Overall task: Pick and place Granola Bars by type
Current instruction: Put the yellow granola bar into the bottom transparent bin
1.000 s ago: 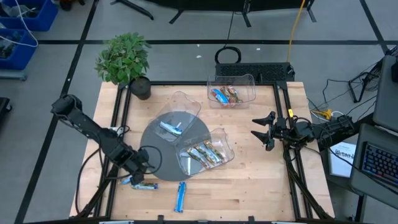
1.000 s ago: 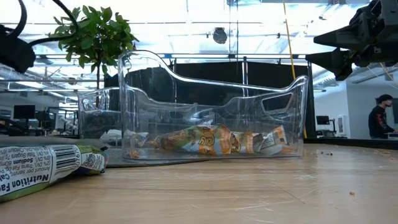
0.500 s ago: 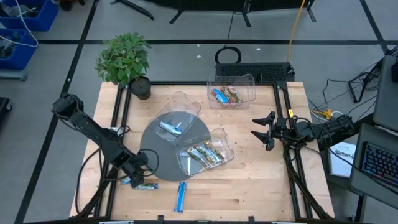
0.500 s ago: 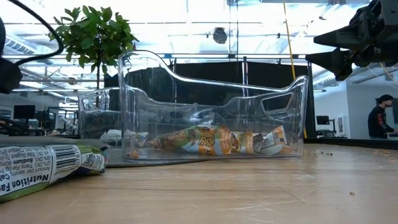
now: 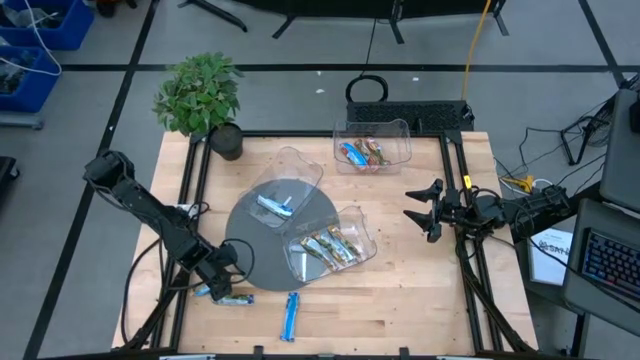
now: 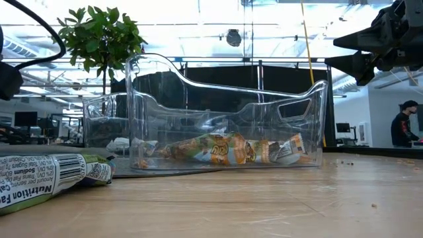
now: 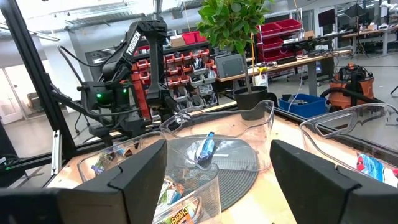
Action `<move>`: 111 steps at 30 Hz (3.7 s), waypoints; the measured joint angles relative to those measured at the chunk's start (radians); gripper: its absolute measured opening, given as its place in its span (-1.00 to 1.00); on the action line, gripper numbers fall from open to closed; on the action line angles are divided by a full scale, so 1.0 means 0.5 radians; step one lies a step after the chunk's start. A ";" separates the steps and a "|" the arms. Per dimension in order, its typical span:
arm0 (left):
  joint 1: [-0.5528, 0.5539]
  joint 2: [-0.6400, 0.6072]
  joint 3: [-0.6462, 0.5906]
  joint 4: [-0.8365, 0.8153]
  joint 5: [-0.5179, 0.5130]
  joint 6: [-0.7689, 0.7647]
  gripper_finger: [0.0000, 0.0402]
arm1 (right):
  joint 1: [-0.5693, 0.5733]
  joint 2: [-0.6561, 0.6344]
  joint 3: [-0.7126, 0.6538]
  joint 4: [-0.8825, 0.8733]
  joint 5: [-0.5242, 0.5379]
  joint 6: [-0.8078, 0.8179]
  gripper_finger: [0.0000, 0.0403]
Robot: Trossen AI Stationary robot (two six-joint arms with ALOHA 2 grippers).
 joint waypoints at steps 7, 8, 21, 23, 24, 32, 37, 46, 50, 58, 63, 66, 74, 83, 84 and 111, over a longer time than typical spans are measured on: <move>0.043 0.002 -0.003 0.003 -0.007 -0.105 0.95 | 0.001 0.000 0.000 0.001 0.001 0.000 0.38; 0.051 0.002 -0.003 0.003 -0.009 -0.130 0.95 | 0.001 0.000 0.001 0.000 0.000 0.000 0.38; 0.056 0.006 -0.012 -0.042 -0.036 -0.140 0.36 | 0.000 0.000 0.001 0.000 0.000 0.000 0.38; 0.057 0.007 -0.014 -0.062 -0.039 -0.135 0.15 | 0.000 0.000 0.000 0.000 0.000 0.000 0.38; 0.057 0.007 -0.015 -0.071 -0.042 -0.132 0.04 | 0.000 0.000 0.001 0.001 0.000 0.000 0.38; 0.060 0.007 -0.014 -0.155 -0.019 -0.109 -0.66 | 0.000 -0.001 0.001 0.001 0.000 0.000 0.38; 0.060 0.005 -0.012 -0.151 -0.011 -0.054 -0.94 | 0.001 0.000 0.001 0.001 0.001 0.000 0.38; 0.094 0.018 0.109 -0.358 -0.035 0.019 -0.97 | 0.000 -0.001 0.001 0.002 0.000 0.000 0.38; 0.153 -0.055 0.328 -0.630 -0.291 0.113 -0.97 | 0.000 0.000 0.000 0.002 0.000 0.000 0.38; 0.369 -0.145 0.701 -0.967 -0.506 0.379 -0.98 | 0.001 0.001 0.000 0.006 0.000 0.000 0.38; 0.510 -0.154 0.937 -1.159 -0.571 0.581 -0.98 | 0.001 0.001 0.001 0.006 0.001 0.000 0.38; 0.601 -0.154 1.105 -1.297 -0.633 0.732 -0.98 | 0.000 0.001 0.001 0.006 0.001 0.000 0.38; 0.857 -0.134 1.567 -1.477 -0.769 1.270 -0.98 | 0.000 0.001 0.000 0.006 0.001 0.000 0.38; 1.103 0.063 2.098 -1.752 -0.925 1.989 -0.98 | 0.000 0.001 0.001 0.006 0.000 0.000 0.38; 1.128 0.086 2.153 -1.774 -0.954 2.084 -0.98 | 0.000 0.001 0.001 0.006 0.001 0.000 0.38; 1.032 0.840 2.402 -1.211 -0.475 4.446 -0.98 | 0.001 0.001 0.001 0.005 0.000 0.000 0.38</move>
